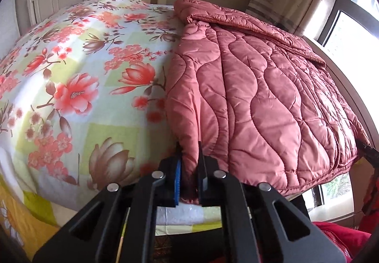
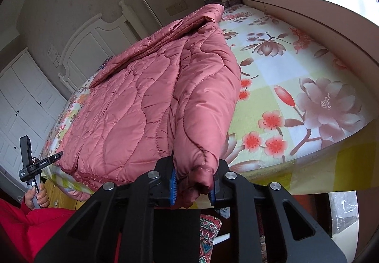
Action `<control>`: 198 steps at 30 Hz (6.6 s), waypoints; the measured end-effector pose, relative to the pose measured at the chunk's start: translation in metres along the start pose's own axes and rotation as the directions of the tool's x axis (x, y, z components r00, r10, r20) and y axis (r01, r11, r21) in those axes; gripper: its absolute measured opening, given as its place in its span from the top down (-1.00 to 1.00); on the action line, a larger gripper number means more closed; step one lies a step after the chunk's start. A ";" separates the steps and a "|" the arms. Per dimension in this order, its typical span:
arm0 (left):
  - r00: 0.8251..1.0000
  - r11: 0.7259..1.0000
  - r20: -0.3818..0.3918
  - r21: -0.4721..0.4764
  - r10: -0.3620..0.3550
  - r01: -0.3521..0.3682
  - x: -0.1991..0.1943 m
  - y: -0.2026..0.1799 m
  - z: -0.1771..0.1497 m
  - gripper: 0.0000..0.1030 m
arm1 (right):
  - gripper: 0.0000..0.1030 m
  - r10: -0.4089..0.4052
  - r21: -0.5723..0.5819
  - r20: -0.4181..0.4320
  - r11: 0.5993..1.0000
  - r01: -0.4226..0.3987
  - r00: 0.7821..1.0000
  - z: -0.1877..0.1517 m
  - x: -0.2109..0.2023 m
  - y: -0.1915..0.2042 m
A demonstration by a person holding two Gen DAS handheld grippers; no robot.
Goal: Fold large clothes
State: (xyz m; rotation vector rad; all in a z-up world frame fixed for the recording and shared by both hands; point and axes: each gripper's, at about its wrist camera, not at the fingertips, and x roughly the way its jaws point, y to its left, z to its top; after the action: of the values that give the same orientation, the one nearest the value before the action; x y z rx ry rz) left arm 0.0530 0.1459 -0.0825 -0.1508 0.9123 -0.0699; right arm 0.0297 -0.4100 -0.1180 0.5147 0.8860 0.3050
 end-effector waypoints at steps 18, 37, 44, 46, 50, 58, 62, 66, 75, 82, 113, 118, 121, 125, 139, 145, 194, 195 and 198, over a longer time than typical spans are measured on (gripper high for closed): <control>0.982 0.990 0.139 -0.040 -0.128 0.134 -0.085 -0.007 0.019 0.87 | 0.63 0.147 -0.010 0.133 0.989 -0.147 0.980 0.017 -0.055 0.025; 0.945 0.996 0.318 -0.026 -0.074 0.087 -0.184 0.006 0.025 1.00 | 0.63 0.257 -0.095 0.325 0.966 -0.238 0.910 0.040 -0.144 0.066; 0.988 0.990 0.071 -0.007 -0.139 0.140 -0.104 0.013 -0.028 -0.28 | 0.64 0.227 -0.087 0.306 0.974 -0.210 0.925 0.032 -0.140 0.060; 0.993 0.994 0.031 -0.002 -0.113 0.113 -0.098 0.023 -0.042 -0.43 | 0.64 0.218 -0.080 0.301 0.976 -0.203 0.928 0.030 -0.140 0.058; 0.989 0.990 -0.056 0.035 -0.135 0.137 -0.082 0.024 -0.066 -0.74 | 0.64 0.210 -0.074 0.293 0.978 -0.196 0.933 0.028 -0.137 0.056; 0.969 0.984 -0.171 0.006 -0.176 0.180 -0.039 0.017 -0.089 -0.60 | 0.64 0.203 -0.100 0.291 0.978 -0.182 0.935 0.027 -0.139 0.063; 0.956 0.979 -0.223 0.025 -0.192 0.202 -0.026 0.004 -0.088 0.78 | 0.64 0.198 -0.101 0.291 0.979 -0.175 0.936 0.027 -0.137 0.064; 0.952 0.972 -0.211 0.032 -0.222 0.234 -0.026 -0.006 -0.086 0.91 | 0.64 0.197 -0.102 0.294 0.979 -0.175 0.935 0.025 -0.138 0.064; 0.925 0.926 -0.027 -0.013 -0.379 0.378 -0.085 -0.008 -0.039 0.92 | 0.63 0.219 -0.102 0.323 0.975 -0.196 0.921 0.029 -0.143 0.065; 0.906 0.915 0.125 0.060 -0.403 0.399 -0.131 -0.022 0.024 0.92 | 0.63 0.276 -0.090 0.372 0.961 -0.262 0.886 0.061 -0.152 0.063; 0.988 0.988 -0.132 -0.146 -0.077 0.057 0.189 0.021 0.332 0.84 | 0.24 -0.123 0.271 0.014 0.956 0.115 0.992 0.343 0.217 -0.022; 0.986 0.990 -0.158 -0.136 -0.053 0.032 0.207 0.020 0.331 0.84 | -0.36 -0.233 0.289 0.059 0.935 0.206 0.971 0.351 0.204 -0.030; 0.987 0.993 -0.160 -0.121 -0.033 0.014 0.206 0.015 0.336 0.83 | -0.38 -0.279 0.246 0.173 0.941 0.233 0.945 0.360 0.161 -0.013; 0.986 0.992 -0.166 -0.130 -0.031 0.010 0.210 0.014 0.340 0.83 | -0.39 -0.180 -0.107 0.172 0.974 0.200 0.969 0.354 0.141 0.082; 0.992 0.994 -0.126 -0.104 -0.032 0.018 0.191 0.013 0.337 0.67 | -0.60 -0.447 -0.510 -0.215 0.810 0.290 0.868 0.313 0.376 0.178; 0.994 0.993 -0.026 -0.030 0.111 -0.111 0.138 0.015 0.324 -0.44 | -0.67 -0.417 -0.472 -0.232 0.838 0.273 0.879 0.315 0.383 0.167; 0.952 0.959 -0.154 0.150 0.263 -0.241 0.254 -0.119 0.323 -0.47 | -0.91 -0.495 -0.593 -0.073 0.719 0.362 0.866 0.236 0.211 0.112; 0.954 0.961 -0.156 0.147 0.255 -0.233 0.254 -0.119 0.323 -0.47 | -0.91 -0.492 -0.566 -0.110 0.746 0.352 0.864 0.233 0.218 0.100; 0.954 0.960 -0.154 0.151 0.257 -0.234 0.255 -0.119 0.324 -0.48 | -0.91 -0.326 -0.423 -0.220 0.881 0.211 0.919 0.237 0.224 0.058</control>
State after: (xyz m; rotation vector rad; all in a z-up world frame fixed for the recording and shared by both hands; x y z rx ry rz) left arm 0.4656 0.0292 -0.0678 0.0942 1.0899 0.0903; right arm 0.3511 -0.3304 -0.1092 -0.0351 1.1320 0.2932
